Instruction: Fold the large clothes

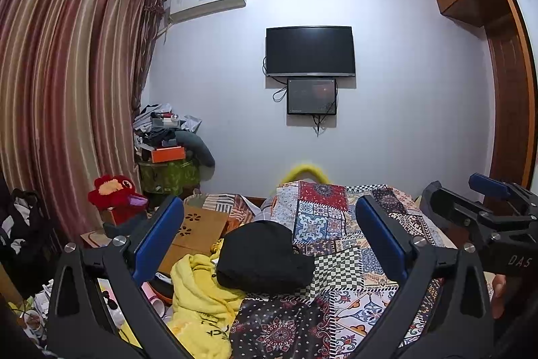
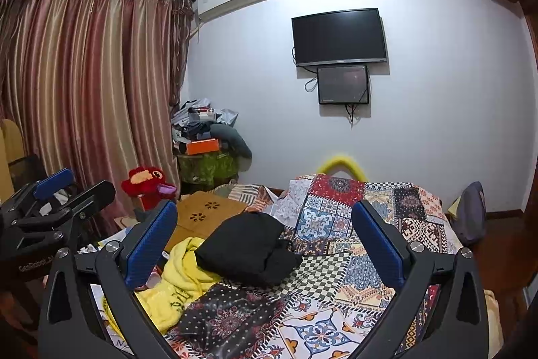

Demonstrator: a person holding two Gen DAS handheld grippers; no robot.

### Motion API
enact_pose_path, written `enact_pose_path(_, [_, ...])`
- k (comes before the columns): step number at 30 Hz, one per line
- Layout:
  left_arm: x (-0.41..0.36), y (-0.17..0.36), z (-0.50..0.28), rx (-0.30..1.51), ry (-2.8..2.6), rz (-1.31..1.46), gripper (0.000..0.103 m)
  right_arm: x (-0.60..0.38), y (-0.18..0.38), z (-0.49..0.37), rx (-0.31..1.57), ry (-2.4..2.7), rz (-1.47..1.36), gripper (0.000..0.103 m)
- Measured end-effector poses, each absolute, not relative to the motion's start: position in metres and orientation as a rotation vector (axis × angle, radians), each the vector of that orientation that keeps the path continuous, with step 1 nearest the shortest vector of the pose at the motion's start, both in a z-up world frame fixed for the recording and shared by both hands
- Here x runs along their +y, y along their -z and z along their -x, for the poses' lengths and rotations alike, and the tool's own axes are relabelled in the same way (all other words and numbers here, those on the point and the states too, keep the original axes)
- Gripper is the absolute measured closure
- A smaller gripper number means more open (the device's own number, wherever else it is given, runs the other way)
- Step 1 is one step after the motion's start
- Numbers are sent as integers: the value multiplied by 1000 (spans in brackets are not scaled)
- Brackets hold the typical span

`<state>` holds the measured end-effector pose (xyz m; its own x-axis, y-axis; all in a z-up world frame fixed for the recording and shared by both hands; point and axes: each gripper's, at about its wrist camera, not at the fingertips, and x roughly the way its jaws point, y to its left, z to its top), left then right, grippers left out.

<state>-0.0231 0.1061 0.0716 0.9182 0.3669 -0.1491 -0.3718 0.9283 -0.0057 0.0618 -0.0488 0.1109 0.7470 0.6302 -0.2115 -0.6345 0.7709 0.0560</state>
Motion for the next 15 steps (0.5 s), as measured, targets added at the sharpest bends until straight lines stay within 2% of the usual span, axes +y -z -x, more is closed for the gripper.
enact_pose_path(15, [109, -65, 16, 168, -370, 46, 0, -59, -110, -61, 250, -688, 4, 0])
